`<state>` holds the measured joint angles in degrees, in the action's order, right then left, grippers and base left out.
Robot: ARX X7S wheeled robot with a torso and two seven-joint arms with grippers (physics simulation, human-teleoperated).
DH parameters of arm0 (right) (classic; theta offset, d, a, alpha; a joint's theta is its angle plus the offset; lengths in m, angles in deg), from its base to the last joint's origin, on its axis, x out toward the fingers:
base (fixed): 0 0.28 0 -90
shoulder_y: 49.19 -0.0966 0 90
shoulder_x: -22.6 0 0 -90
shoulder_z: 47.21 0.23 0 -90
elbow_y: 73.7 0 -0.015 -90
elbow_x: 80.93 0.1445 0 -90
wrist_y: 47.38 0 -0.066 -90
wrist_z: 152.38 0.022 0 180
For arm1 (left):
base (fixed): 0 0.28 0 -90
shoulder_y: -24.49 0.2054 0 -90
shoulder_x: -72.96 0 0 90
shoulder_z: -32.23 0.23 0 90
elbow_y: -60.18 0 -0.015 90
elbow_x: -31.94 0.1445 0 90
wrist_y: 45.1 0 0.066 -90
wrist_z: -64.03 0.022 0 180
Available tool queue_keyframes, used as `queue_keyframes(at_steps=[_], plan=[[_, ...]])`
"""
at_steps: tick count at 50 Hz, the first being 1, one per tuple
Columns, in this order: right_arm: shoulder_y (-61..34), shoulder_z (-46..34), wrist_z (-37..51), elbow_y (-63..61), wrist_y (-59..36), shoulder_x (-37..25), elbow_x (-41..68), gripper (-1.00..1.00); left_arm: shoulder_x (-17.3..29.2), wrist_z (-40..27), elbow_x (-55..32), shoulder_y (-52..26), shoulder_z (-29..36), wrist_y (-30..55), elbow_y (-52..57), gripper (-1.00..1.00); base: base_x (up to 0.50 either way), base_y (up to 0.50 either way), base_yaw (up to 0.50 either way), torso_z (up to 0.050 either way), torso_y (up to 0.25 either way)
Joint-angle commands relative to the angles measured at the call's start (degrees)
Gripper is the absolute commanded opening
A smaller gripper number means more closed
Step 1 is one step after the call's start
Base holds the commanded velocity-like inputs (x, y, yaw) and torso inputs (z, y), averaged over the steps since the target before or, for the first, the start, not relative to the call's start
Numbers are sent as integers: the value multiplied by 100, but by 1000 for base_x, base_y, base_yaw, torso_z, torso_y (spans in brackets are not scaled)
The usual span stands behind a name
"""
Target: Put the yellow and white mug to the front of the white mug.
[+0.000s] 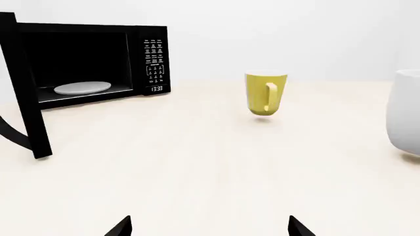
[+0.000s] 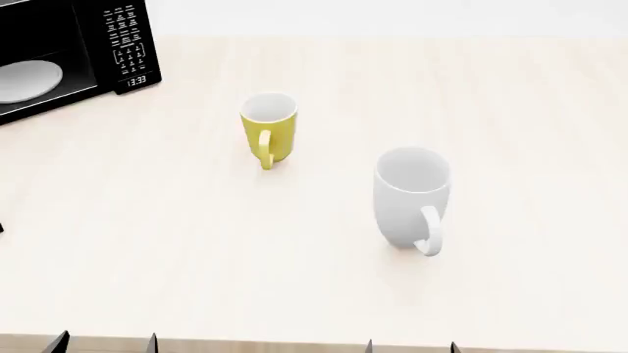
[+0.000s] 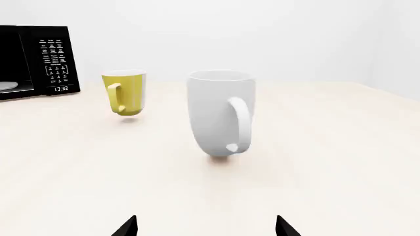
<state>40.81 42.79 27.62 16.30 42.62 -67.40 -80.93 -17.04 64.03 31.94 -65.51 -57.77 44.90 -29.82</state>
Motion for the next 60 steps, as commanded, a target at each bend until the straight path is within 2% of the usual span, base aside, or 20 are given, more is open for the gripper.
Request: queue_keyframes(at_steps=[1,15,30,45,60], plan=[[-14,-107,8,-92,-257,-81,260,100,100,-80,-81,25,119,50,67,100,0,0,0,0,0],[-56,-292,366,-53,-359,-288,468,100,317,-311,-286,-2,347,90,53,100,0,0,0,0,0],[252,727,820,-972,-791,-703,1196,100,495,-550,-428,-94,287,179,91,100,0,0,0,0,0],[434,1143,970,-1215,-720,-857,1525,100,632,-704,-565,-121,264,165,124,100,4,0,0,0,0],[544,1259,813,-1303,-418,-850,1962,100,707,-738,-703,-123,335,128,125,100,449,-201,0,0,0]])
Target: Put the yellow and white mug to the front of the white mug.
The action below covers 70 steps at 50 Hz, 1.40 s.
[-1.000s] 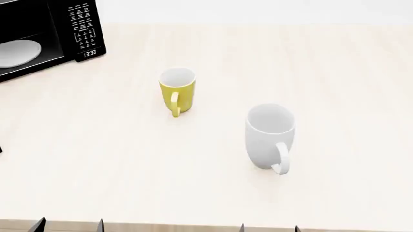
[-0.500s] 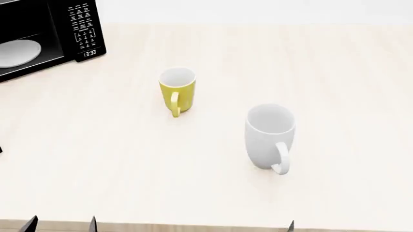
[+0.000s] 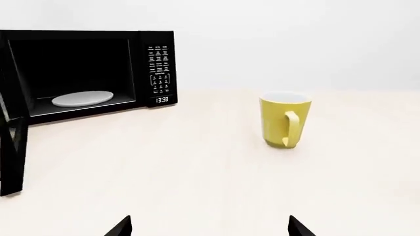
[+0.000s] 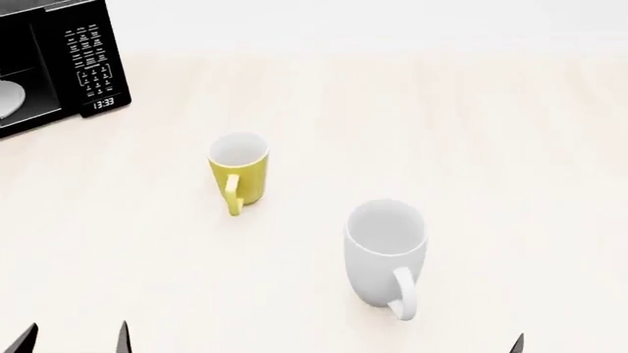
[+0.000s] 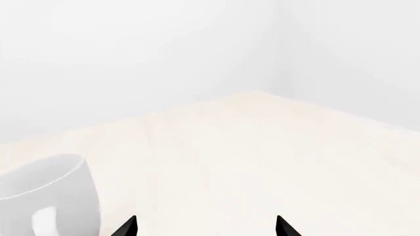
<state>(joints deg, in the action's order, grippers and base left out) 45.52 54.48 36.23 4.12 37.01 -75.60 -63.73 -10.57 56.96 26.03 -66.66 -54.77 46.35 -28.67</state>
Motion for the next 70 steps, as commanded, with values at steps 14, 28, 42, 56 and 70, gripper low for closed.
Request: queue_keyframes(at_steps=[14,28,42,56,70], plan=[[88,-34,-17,-101,235,-73,202,100,117,-45,-219,-11,110,-67,-29,100,477,-187,0,0,0],[96,-91,12,-115,268,-113,272,100,169,-72,-307,-14,172,-87,-53,100,500,-139,0,0,0],[63,-159,228,-53,228,-132,144,100,207,-128,-332,-44,248,-107,-118,100,143,-40,0,0,1],[30,-247,210,28,290,-182,171,100,258,-163,-341,-31,345,-113,-114,100,25,-142,0,0,0],[46,-273,295,6,238,-215,231,100,294,-223,-340,-76,417,-105,-184,100,0,0,0,0,0]])
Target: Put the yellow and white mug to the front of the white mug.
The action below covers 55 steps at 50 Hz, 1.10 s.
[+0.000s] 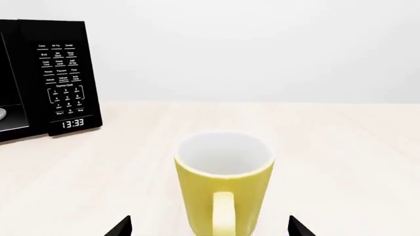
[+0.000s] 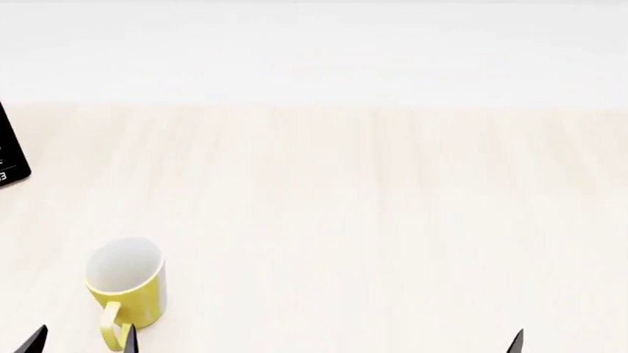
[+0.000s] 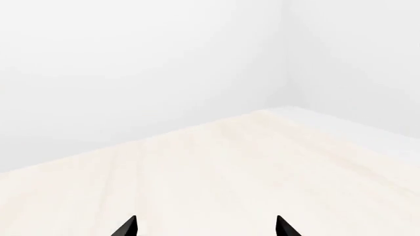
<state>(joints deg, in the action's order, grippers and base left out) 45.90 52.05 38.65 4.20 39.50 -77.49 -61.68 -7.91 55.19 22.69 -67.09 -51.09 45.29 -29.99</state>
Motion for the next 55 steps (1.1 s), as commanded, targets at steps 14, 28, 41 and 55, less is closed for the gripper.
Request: queue_keyframes(at_steps=[14,28,41,55], plan=[[70,-26,136,-85,-22,-61,91,100,8,-224,128,-241,165,205,-452,100,0,0,0,0,0],[77,-72,172,-85,0,-101,111,100,-43,-259,86,-417,272,269,-644,100,0,0,0,0,0],[60,-117,203,-65,1,-137,135,100,-44,-270,66,-553,363,246,-738,100,0,0,0,0,0],[44,-172,258,-34,-2,-166,131,100,38,-130,-142,-420,398,108,-481,-100,0,0,0,0,0]])
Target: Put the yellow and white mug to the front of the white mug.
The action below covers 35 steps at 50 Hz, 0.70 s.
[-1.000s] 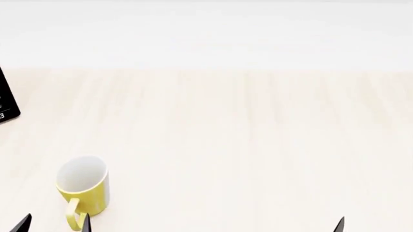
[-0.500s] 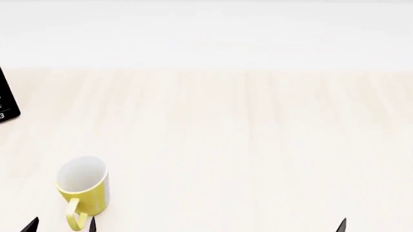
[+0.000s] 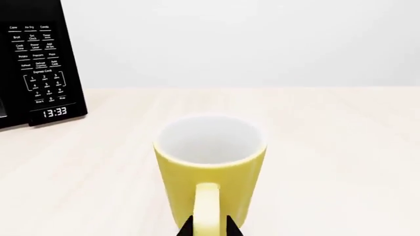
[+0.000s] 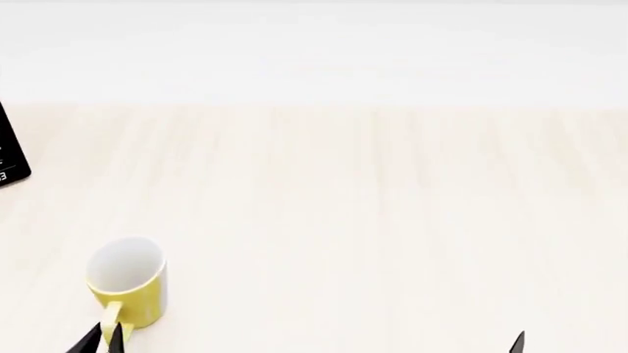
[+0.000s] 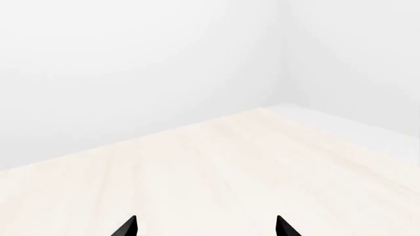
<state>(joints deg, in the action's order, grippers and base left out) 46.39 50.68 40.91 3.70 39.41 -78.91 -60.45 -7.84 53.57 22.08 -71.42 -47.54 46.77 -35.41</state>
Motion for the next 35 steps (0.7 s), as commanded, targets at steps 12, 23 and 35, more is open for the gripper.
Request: queue_keyframes(at_steps=[12,23,35], plan=[[-18,-70,62,46,10,-52,28,100,61,12,-114,13,86,-40,67,-100,0,0,0,0,0],[-13,-80,87,56,32,-75,61,100,180,130,-166,-185,62,-228,-119,-100,0,0,0,0,0],[-15,-119,118,53,32,-104,72,100,512,1621,-1348,-1220,23,122,-476,-100,0,0,0,0,0]])
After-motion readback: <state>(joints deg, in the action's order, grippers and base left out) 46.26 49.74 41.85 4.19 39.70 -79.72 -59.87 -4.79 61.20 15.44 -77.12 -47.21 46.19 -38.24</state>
